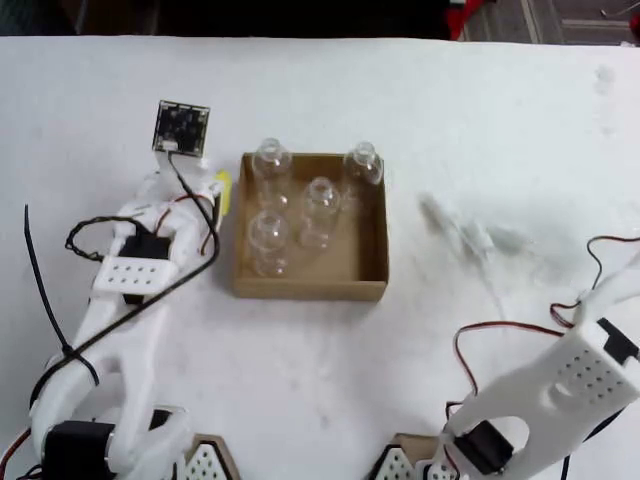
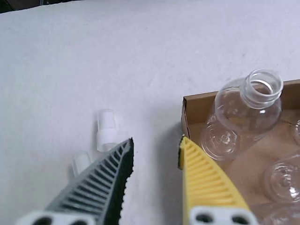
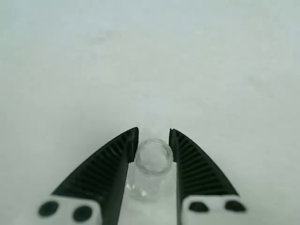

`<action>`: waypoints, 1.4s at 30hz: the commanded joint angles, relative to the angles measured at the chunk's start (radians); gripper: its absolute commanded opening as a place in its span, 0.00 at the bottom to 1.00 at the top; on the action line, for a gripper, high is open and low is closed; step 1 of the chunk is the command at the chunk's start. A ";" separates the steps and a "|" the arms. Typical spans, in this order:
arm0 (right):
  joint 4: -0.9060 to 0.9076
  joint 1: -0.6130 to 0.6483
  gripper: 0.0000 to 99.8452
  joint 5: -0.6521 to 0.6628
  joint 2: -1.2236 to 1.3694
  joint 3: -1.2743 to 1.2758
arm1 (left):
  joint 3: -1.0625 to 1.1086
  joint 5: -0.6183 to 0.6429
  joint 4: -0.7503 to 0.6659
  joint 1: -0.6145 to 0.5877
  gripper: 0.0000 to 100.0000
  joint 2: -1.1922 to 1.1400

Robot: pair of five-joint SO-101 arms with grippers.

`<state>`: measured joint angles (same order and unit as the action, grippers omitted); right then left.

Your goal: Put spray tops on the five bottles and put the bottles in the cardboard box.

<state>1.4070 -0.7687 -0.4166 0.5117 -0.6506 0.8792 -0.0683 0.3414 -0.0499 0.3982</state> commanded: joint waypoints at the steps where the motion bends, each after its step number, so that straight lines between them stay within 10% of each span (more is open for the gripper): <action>1: 0.015 0.019 0.06 0.012 -0.116 -0.034 | -0.003 -0.011 -0.017 0.012 0.15 0.008; 22: 0.065 0.039 0.09 0.049 -0.208 -0.049 | -0.003 -0.011 -0.017 0.015 0.15 0.010; 31: 0.085 0.199 0.13 0.344 -0.166 -0.058 | -0.003 -0.011 -0.017 0.013 0.15 0.010; 42: 0.295 0.489 0.13 1.092 -0.160 -0.057 | -0.008 -0.011 -0.017 0.015 0.15 0.010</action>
<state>1.6632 -0.3053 0.5010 0.3644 -0.6690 0.8792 -0.0683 0.3414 -0.0499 0.3982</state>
